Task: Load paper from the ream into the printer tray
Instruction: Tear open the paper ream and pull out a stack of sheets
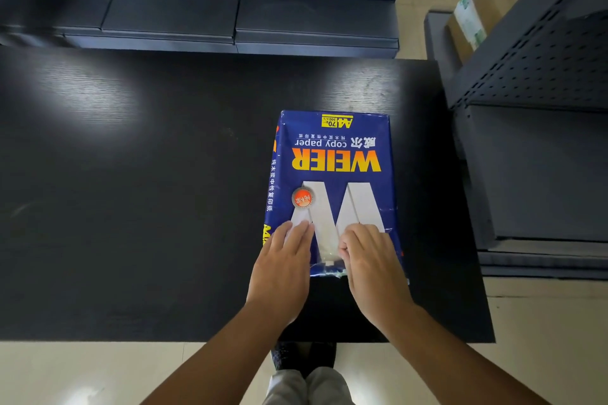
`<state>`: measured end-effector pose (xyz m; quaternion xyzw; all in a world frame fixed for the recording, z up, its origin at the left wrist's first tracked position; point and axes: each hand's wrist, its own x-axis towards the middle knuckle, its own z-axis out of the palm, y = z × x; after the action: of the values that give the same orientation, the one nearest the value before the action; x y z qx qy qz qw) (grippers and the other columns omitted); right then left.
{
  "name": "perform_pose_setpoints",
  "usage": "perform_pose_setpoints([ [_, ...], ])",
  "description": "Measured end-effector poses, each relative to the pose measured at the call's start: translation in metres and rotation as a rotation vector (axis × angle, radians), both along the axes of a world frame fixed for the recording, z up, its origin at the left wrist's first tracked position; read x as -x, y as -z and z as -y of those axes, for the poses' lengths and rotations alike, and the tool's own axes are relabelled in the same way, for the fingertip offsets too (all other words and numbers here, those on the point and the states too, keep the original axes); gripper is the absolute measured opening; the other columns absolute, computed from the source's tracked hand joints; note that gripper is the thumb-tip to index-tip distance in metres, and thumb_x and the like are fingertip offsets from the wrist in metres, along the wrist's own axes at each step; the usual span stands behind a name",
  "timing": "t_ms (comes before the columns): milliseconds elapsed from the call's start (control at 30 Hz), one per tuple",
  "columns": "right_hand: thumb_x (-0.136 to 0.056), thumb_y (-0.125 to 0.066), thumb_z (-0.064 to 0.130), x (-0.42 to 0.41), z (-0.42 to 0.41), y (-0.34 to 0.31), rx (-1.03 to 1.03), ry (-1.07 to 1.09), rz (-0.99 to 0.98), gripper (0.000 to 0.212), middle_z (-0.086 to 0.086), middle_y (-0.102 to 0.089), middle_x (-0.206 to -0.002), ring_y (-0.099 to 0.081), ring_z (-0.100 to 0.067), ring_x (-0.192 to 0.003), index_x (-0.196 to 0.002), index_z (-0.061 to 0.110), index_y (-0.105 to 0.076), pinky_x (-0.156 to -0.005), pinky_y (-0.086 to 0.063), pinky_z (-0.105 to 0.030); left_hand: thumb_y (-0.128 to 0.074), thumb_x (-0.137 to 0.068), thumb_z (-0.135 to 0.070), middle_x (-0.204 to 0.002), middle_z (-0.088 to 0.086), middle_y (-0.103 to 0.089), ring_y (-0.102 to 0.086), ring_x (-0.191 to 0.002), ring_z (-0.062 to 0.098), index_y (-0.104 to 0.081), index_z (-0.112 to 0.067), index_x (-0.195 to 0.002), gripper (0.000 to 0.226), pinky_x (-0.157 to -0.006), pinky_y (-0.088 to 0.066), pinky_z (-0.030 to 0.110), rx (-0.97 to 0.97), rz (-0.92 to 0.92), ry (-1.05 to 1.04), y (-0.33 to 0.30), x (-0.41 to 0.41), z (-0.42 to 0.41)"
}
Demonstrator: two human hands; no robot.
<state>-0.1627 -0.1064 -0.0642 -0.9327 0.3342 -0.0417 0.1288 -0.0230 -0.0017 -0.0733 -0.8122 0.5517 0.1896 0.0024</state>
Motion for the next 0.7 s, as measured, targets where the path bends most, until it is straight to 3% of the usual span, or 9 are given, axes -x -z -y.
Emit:
perform_pose_setpoints([
  [233,-0.083,-0.077,0.03,0.034,-0.026,-0.009,-0.057,-0.038,-0.016,0.018,-0.001,-0.066,-0.086,-0.063,-0.018,-0.08,-0.089,0.017,-0.065,-0.072,-0.054,-0.034,-0.044,-0.1,-0.038,-0.158,0.0,-0.026,-0.016,-0.147,0.024,-0.019,-0.02,-0.151,0.059,-0.117,-0.032,0.04,0.024,0.005,0.009,-0.005,0.004,-0.005],
  [333,-0.082,-0.078,0.02,0.05,-0.043,-0.018,0.009,-0.103,0.037,0.019,0.002,-0.057,-0.071,-0.053,-0.016,-0.067,-0.076,0.019,-0.06,-0.063,-0.051,-0.032,-0.034,-0.102,-0.037,-0.162,0.0,-0.019,-0.009,-0.15,0.024,-0.017,-0.019,-0.152,0.056,-0.118,-0.028,0.042,0.015,0.019,0.014,-0.005,0.006,-0.007],
  [533,-0.087,-0.056,0.005,0.074,-0.071,-0.01,0.021,-0.157,0.055,0.02,0.004,-0.049,-0.07,-0.044,-0.018,-0.064,-0.072,0.019,-0.052,-0.06,-0.043,-0.032,-0.036,-0.1,-0.049,-0.162,0.003,-0.022,-0.01,-0.15,0.025,-0.031,-0.015,-0.149,0.06,-0.12,-0.025,0.044,0.054,0.037,-0.02,-0.008,0.022,-0.017],
  [633,-0.077,-0.068,0.002,0.083,-0.082,-0.003,0.05,-0.225,-0.009,0.016,0.0,-0.06,-0.075,-0.053,-0.02,-0.067,-0.076,0.017,-0.061,-0.062,-0.049,-0.033,-0.024,-0.093,-0.068,-0.165,0.002,-0.011,0.0,-0.151,0.022,-0.02,-0.017,-0.152,0.079,-0.12,-0.023,0.045,-0.001,0.022,-0.028,-0.004,0.03,-0.024],
  [700,-0.072,-0.072,0.003,0.088,-0.088,-0.001,0.059,-0.304,-0.07,0.015,-0.008,-0.073,-0.089,-0.064,-0.023,-0.076,-0.081,0.013,-0.069,-0.069,-0.055,-0.034,-0.026,-0.089,-0.072,-0.165,0.003,-0.003,0.007,-0.151,0.023,-0.012,-0.018,-0.154,0.085,-0.121,-0.02,0.046,-0.047,0.048,-0.003,0.0,0.033,-0.027],
])
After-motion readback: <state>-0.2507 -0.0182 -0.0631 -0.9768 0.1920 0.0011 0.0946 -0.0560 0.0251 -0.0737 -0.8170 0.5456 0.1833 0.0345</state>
